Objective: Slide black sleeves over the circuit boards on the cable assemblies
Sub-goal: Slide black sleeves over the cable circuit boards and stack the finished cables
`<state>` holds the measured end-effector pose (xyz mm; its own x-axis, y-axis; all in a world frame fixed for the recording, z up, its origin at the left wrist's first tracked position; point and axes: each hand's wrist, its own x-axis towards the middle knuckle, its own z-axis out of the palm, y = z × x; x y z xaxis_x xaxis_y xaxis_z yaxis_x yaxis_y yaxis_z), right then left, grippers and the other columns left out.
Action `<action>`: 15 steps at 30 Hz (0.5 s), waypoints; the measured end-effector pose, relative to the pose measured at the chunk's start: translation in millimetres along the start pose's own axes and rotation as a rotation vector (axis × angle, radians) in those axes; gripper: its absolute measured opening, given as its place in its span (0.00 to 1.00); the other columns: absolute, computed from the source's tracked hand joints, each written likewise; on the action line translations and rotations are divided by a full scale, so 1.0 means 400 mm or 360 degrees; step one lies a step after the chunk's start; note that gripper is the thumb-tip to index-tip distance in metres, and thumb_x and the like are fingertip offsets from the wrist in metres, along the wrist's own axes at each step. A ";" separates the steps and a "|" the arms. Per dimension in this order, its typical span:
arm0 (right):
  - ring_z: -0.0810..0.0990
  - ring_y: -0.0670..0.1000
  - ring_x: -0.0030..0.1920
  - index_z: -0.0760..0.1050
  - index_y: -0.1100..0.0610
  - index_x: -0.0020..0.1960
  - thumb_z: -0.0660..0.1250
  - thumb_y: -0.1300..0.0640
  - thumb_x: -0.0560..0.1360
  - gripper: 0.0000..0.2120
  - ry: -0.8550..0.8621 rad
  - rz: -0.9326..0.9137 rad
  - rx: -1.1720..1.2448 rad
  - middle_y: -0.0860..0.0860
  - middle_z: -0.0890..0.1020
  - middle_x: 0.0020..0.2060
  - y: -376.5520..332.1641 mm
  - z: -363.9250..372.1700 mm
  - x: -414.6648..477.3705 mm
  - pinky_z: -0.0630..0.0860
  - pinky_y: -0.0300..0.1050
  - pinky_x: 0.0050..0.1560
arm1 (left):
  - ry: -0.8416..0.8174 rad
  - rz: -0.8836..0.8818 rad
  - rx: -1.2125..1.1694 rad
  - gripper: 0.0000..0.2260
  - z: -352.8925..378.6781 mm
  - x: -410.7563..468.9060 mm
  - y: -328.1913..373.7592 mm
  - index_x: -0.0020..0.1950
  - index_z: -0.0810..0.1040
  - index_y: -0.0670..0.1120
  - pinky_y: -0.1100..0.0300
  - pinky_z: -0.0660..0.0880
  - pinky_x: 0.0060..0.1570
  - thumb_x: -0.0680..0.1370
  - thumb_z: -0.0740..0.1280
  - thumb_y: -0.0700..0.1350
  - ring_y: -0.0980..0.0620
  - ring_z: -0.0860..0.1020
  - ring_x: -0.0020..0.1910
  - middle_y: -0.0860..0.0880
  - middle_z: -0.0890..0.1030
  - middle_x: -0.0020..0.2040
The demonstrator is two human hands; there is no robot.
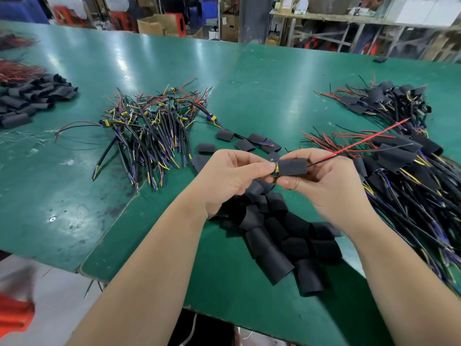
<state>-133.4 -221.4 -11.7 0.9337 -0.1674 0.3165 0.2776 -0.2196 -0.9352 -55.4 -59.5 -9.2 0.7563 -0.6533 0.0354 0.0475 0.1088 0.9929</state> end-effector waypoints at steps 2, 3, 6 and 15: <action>0.82 0.43 0.39 0.78 0.51 0.46 0.74 0.69 0.66 0.16 0.0013 -0.0011 -0.0185 0.43 0.85 0.37 0.003 -0.005 0.000 0.78 0.38 0.46 | 0.0006 -0.0031 0.0005 0.11 0.001 0.000 0.000 0.34 0.82 0.46 0.66 0.52 0.23 0.76 0.68 0.39 0.58 0.58 0.22 0.49 0.79 0.30; 0.82 0.43 0.40 0.78 0.49 0.46 0.75 0.68 0.66 0.16 0.0025 -0.0018 -0.0262 0.43 0.85 0.38 0.004 -0.007 -0.001 0.78 0.39 0.47 | 0.0009 -0.0039 0.0013 0.11 0.001 0.000 -0.001 0.34 0.82 0.46 0.66 0.52 0.23 0.76 0.68 0.39 0.58 0.58 0.22 0.49 0.79 0.30; 0.83 0.43 0.41 0.79 0.46 0.47 0.75 0.66 0.67 0.17 0.0055 -0.0060 -0.0315 0.42 0.85 0.40 0.004 -0.006 -0.006 0.78 0.38 0.47 | 0.0023 -0.0016 0.0015 0.08 0.002 0.000 -0.003 0.37 0.81 0.46 0.67 0.54 0.23 0.76 0.68 0.39 0.58 0.58 0.22 0.51 0.78 0.28; 0.78 0.46 0.32 0.84 0.55 0.49 0.65 0.58 0.69 0.12 0.0166 0.0253 0.0808 0.52 0.84 0.43 -0.003 -0.009 0.002 0.73 0.35 0.36 | 0.0109 0.0095 -0.0031 0.08 -0.002 0.005 -0.001 0.35 0.83 0.48 0.69 0.57 0.22 0.74 0.70 0.40 0.58 0.60 0.22 0.48 0.81 0.33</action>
<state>-133.9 -224.5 -9.8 0.9529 -0.2609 0.1548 0.2332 0.3037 -0.9238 -53.5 -60.3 -9.5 0.8010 -0.5925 0.0861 0.0132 0.1613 0.9868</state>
